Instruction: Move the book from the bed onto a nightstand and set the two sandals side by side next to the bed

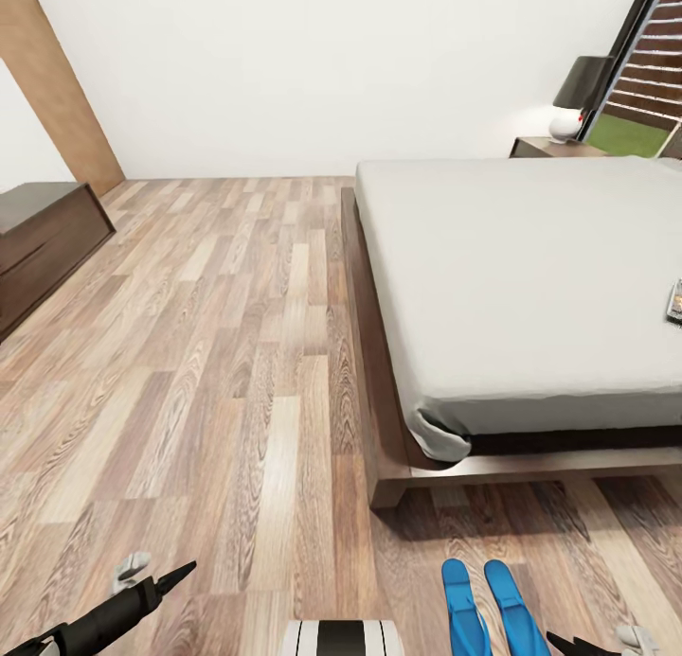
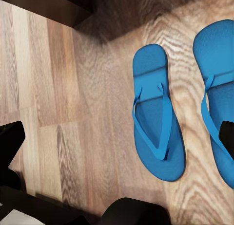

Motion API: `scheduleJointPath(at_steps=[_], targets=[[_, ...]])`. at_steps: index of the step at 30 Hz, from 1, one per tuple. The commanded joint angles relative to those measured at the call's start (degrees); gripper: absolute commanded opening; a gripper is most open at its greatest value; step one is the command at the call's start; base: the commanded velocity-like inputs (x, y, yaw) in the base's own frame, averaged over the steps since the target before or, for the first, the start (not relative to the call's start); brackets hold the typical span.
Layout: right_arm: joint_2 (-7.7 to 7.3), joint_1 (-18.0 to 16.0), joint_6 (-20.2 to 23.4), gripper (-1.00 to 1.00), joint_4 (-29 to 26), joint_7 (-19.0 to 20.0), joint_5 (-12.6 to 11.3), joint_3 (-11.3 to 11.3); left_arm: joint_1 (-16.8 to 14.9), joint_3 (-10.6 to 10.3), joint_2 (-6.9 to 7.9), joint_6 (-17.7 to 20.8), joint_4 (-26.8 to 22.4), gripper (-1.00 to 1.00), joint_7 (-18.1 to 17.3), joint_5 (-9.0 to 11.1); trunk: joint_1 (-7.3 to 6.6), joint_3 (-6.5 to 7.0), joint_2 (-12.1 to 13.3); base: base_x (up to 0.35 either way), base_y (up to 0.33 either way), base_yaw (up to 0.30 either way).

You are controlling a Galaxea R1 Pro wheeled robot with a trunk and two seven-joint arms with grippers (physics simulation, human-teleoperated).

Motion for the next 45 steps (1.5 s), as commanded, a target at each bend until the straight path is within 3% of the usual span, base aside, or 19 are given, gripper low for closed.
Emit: scheduleJointPath(at_steps=[1, 10, 41, 45], targets=[[0.0, -0.02, 0.42, 1.0, 0.05, 0.22, -0.25, -0.07, -0.02, 0.08, -0.01, 0.6, 0.01, 1.0, -0.2, 0.22, -0.03, 0.19, 0.0, 0.0, 0.0, 0.0], [0.24, -0.02, -0.17, 1.0, 0.18, 0.16, -0.24, -0.07, -0.02, -0.02, -0.87, 0.52, 0.01, 1.0, 0.06, 0.08, -0.27, 2.18, 0.12, 0.0, 0.0, 0.0], [0.48, -0.02, -0.26, 1.0, 0.2, 0.12, -0.24, -0.07, -0.02, -0.11, -1.35, 0.51, 0.01, 1.0, -0.01, -0.06, -1.07, 9.05, 0.54, 0.0, 0.0, 0.0], [0.45, -0.02, -0.19, 1.0, 0.19, 0.11, -0.24, -0.07, -0.02, -0.07, -1.36, 0.51, 0.01, 1.0, 0.04, -0.06, -1.94, 9.77, 2.14, 0.0, 0.0, 0.0]])
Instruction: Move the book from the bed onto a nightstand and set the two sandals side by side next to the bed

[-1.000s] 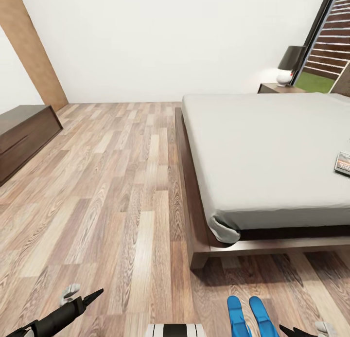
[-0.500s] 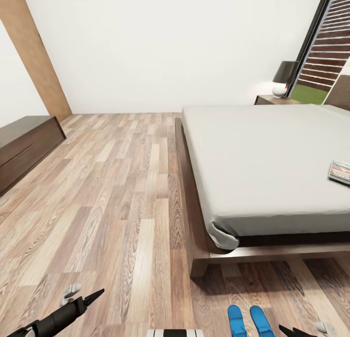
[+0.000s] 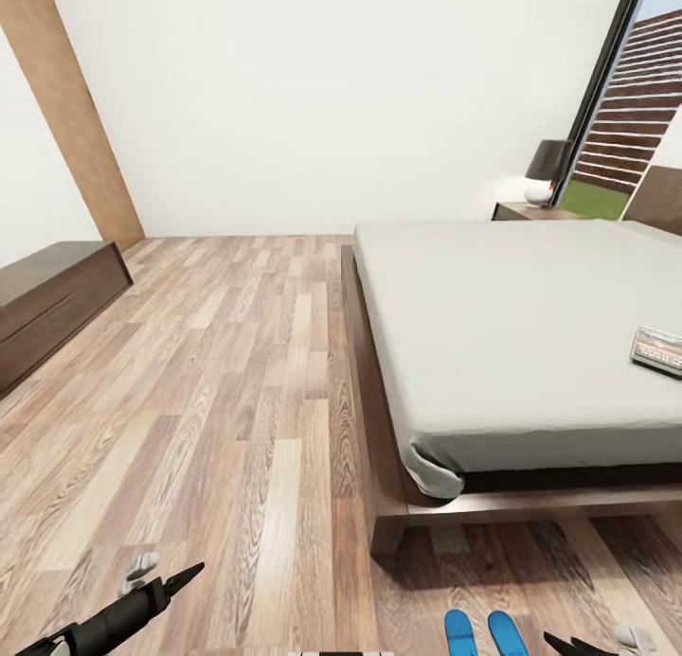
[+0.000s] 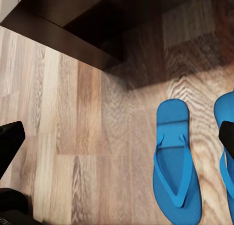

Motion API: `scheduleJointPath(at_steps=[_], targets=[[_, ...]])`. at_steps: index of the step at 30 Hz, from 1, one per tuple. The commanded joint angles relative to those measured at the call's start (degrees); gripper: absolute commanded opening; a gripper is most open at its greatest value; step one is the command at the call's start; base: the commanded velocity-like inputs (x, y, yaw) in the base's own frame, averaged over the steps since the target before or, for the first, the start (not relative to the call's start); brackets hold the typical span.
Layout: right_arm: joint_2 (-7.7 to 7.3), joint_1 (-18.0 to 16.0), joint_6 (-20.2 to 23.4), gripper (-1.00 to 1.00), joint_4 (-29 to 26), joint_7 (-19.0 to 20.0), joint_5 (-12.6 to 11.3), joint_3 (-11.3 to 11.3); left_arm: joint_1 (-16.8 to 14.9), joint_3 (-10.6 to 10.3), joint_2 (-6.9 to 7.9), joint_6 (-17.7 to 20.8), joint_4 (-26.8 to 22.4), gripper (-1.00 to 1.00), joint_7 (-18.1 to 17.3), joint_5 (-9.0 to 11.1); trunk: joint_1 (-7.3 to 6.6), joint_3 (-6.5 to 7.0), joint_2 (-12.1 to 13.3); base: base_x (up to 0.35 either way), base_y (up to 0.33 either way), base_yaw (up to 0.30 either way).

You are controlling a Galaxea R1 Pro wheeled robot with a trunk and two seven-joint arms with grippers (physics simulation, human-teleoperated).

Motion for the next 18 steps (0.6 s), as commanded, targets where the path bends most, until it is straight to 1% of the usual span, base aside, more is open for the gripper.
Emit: scheduleJointPath(at_steps=[1, 18], targets=[[0.01, -0.02, 0.34, 1.0, 0.03, 0.23, -0.24, -0.06, -0.02, 0.11, 0.0, 0.6, 0.01, 1.0, -0.22, 0.21, -0.24, 0.14, 0.4, 0.0, 0.0, 0.0], [0.08, -0.02, 0.3, 1.0, 0.03, 0.23, -0.24, -0.06, -0.02, 0.09, 0.0, 0.6, 0.01, 1.0, -0.22, 0.21, -3.97, 3.19, 7.22, 0.0, 0.0, 0.0]])
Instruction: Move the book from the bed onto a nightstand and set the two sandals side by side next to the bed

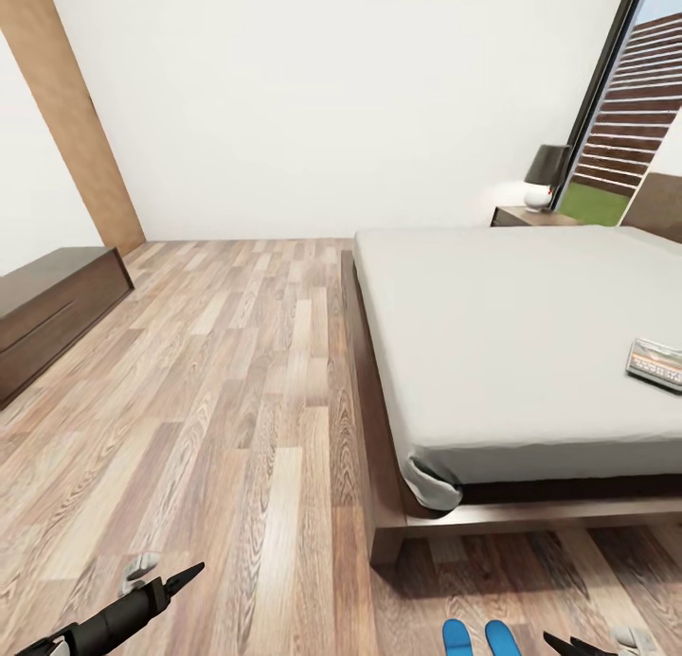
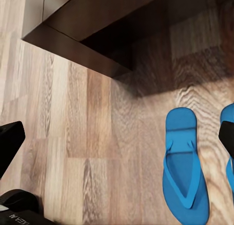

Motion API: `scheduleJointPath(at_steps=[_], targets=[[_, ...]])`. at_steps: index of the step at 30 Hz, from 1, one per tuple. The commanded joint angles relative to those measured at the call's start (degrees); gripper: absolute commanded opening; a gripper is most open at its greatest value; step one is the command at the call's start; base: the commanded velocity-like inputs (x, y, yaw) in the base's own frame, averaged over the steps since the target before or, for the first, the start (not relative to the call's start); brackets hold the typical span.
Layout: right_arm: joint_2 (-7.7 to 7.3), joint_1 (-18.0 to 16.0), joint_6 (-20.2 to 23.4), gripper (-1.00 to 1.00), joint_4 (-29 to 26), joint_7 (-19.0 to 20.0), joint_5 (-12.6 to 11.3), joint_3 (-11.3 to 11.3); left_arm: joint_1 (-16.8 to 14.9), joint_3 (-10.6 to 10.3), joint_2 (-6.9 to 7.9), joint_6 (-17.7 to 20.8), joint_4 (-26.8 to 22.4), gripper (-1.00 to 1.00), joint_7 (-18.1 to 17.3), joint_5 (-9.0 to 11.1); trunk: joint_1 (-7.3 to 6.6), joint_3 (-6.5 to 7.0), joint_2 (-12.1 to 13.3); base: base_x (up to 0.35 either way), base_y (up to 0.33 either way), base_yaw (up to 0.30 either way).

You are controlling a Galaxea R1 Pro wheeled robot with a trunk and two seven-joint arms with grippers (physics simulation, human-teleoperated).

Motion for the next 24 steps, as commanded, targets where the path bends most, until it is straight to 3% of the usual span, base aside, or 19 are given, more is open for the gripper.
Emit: scheduleJointPath(at_steps=[1, 24], targets=[[0.0, -0.02, 0.36, 1.0, 0.03, 0.23, -0.24, -0.06, -0.02, 0.11, 0.0, 0.6, 0.01, 1.0, -0.23, 0.21, -0.24, 0.14, 0.4, 0.0, 0.0, 0.0], [0.16, -0.02, 0.36, 1.0, 0.03, 0.23, -0.24, -0.06, -0.02, 0.17, 0.0, 0.6, 0.03, 1.0, -0.23, 0.21, -0.24, 0.89, 0.4, 0.0, 0.0, 0.0]])
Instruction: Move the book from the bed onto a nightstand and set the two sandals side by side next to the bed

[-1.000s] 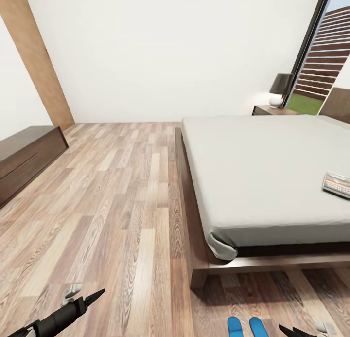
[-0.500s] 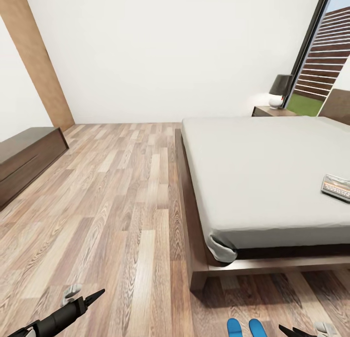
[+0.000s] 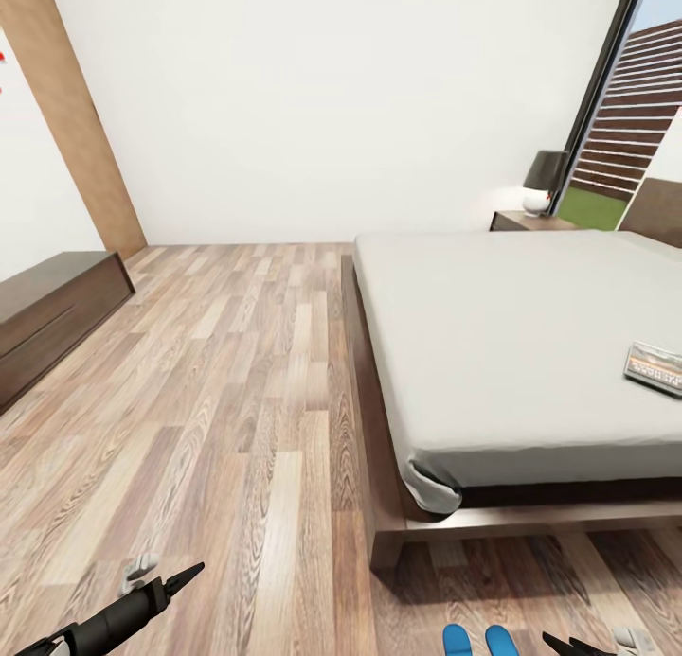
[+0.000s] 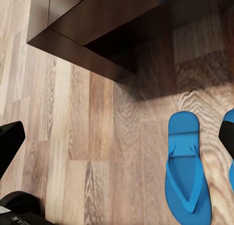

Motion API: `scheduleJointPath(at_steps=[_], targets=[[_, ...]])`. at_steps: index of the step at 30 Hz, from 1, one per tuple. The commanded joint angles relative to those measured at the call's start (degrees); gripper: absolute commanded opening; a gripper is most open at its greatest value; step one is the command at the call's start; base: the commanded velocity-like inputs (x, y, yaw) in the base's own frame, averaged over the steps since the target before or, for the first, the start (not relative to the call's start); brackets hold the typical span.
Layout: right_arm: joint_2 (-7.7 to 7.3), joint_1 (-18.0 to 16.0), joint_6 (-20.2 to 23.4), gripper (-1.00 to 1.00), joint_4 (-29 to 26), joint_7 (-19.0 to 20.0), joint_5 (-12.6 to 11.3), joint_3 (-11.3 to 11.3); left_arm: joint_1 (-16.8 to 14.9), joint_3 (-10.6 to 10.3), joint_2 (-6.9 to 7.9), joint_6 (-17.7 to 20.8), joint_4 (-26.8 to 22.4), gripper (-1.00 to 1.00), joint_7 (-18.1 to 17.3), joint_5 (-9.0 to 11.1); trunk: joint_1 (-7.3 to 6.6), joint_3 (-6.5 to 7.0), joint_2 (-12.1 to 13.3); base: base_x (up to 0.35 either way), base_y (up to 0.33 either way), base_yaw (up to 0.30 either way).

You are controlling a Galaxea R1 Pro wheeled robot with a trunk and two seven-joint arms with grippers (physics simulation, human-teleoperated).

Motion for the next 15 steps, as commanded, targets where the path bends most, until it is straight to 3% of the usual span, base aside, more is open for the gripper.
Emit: scheduleJointPath(at_steps=[1, 15], targets=[[0.0, -0.03, 0.36, 1.0, 0.03, 0.23, -0.24, -0.07, -0.02, 0.13, 0.0, 0.6, 0.01, 1.0, -0.23, 0.22, -0.01, 0.05, -0.02, 0.0, 0.0, 0.0], [0.01, -0.03, 0.36, 1.0, 0.03, 0.24, -0.24, -0.07, -0.02, 0.13, 0.0, 0.6, 0.04, 1.0, -0.23, 0.22, -0.01, 1.32, -0.02, 0.0, 0.0, 0.0]])
